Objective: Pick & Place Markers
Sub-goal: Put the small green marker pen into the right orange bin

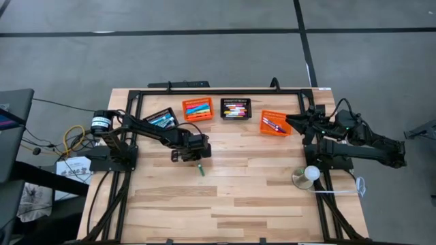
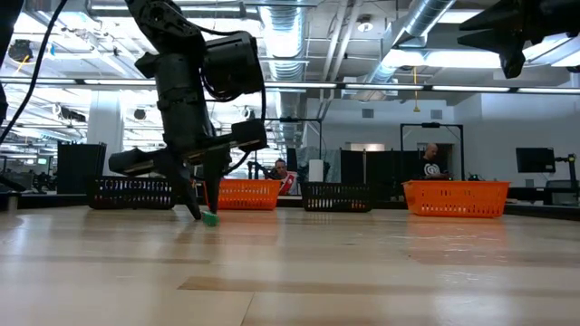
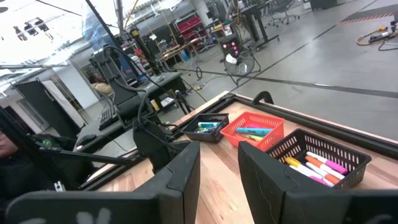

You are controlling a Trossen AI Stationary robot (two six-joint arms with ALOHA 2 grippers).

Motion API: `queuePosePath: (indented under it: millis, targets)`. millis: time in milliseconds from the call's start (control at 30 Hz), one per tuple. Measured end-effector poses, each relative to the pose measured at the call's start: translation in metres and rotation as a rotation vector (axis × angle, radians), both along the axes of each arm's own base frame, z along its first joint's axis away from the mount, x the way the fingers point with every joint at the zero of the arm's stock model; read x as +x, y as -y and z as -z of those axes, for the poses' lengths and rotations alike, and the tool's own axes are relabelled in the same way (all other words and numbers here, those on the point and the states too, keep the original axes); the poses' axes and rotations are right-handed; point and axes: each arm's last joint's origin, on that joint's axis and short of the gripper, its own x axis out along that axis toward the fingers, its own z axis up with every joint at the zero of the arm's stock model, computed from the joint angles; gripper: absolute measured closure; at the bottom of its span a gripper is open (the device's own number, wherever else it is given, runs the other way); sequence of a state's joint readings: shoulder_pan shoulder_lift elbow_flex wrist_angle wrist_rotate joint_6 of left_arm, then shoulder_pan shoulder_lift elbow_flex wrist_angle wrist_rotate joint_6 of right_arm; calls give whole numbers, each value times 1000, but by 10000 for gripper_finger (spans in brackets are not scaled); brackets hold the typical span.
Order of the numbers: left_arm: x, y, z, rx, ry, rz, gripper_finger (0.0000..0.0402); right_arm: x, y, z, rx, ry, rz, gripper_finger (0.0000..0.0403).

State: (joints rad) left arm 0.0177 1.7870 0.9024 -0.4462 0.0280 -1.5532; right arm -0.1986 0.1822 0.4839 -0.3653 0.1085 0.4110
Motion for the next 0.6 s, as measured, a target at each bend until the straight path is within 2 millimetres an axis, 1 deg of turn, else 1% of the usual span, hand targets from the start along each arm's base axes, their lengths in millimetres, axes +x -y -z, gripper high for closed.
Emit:
queuePosePath:
  millis: [233,333,467,533,600]
  targets:
    - [-1,0,0,3,-8,0,374,0,0,0,34,11,1,304]
    - [-1,0,-2,11,1,3,376,0,0,0,42,13,1,304]
    - [-3,0,-10,46,33,2,360,0,0,0,62,20,0,304]
    - [-4,-2,-15,86,54,-8,358,0,0,0,87,28,0,304]
    - [-6,-5,-19,165,57,-16,361,0,-1,0,112,34,-14,304]
